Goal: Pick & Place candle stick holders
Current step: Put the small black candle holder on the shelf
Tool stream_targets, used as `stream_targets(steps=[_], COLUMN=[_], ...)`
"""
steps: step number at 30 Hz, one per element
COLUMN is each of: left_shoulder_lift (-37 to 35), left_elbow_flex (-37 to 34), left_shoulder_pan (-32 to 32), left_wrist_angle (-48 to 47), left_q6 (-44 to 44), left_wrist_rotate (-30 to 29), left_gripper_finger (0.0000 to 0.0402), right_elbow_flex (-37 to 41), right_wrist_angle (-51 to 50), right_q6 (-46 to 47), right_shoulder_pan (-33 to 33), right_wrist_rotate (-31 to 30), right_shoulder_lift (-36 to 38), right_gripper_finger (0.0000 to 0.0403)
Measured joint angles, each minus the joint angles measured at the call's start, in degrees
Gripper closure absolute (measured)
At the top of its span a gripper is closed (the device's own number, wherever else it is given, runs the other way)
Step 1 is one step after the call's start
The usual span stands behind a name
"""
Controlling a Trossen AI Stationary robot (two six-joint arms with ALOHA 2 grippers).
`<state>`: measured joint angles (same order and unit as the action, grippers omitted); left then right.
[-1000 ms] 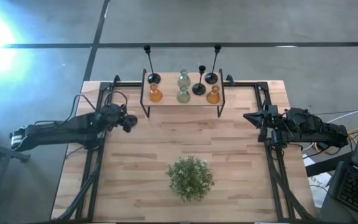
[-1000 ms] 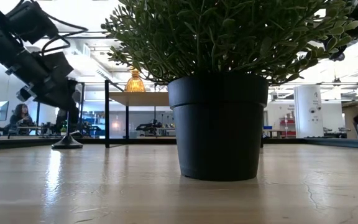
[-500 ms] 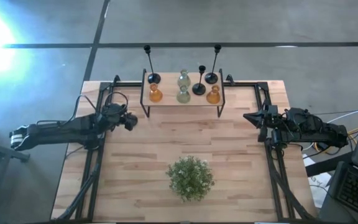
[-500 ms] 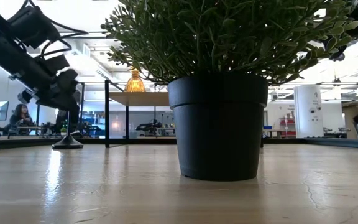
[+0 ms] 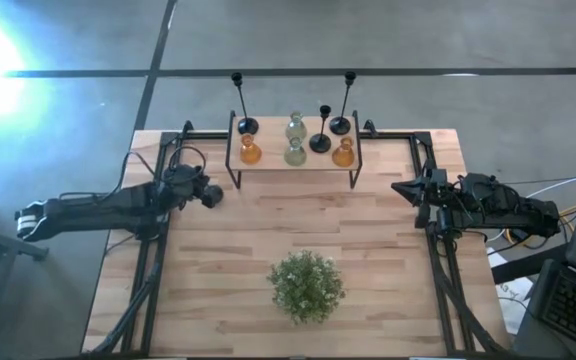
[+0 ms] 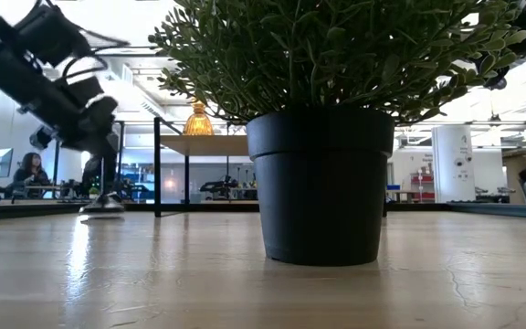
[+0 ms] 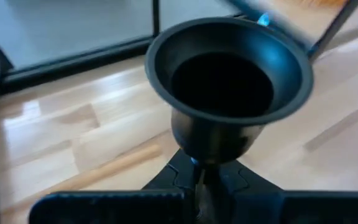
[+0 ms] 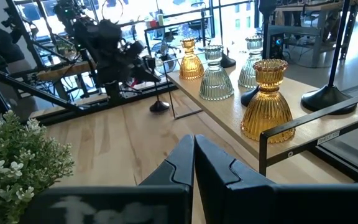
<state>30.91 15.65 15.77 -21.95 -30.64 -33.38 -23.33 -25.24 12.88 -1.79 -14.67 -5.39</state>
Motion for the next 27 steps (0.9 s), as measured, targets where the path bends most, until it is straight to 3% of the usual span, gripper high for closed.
stream_targets(steps=[4, 10, 15, 23, 27], left_shoulder_lift=[0.0, 0.9, 3.3, 17.1, 27.3], left_elbow_flex=[6.5, 22.4, 37.0, 63.4, 73.7], left_shoulder_pan=[0.0, 0.3, 0.4, 0.6, 0.6], left_wrist_angle=[-4.9, -19.6, -22.7, -22.2, -22.9], left_q6=[2.9, 6.7, 9.4, 19.1, 25.7], left_wrist_rotate=[0.2, -4.2, -5.3, -2.3, 4.4], left_gripper_finger=[0.0385, 0.0385, 0.0385, 0.0385, 0.0385], right_elbow_flex=[0.0, 0.0, 0.0, 0.0, 0.0], right_wrist_angle=[0.0, 0.0, 0.0, 0.0, 0.0], right_q6=[0.0, 0.0, 0.0, 0.0, 0.0], right_shoulder_pan=[0.0, 0.0, 0.0, 0.0, 0.0], right_wrist_rotate=[0.0, 0.0, 0.0, 0.0, 0.0], right_shoulder_lift=[0.0, 0.0, 0.0, 0.0, 0.0], right_gripper_finger=[0.0394, 0.0394, 0.0394, 0.0394, 0.0394])
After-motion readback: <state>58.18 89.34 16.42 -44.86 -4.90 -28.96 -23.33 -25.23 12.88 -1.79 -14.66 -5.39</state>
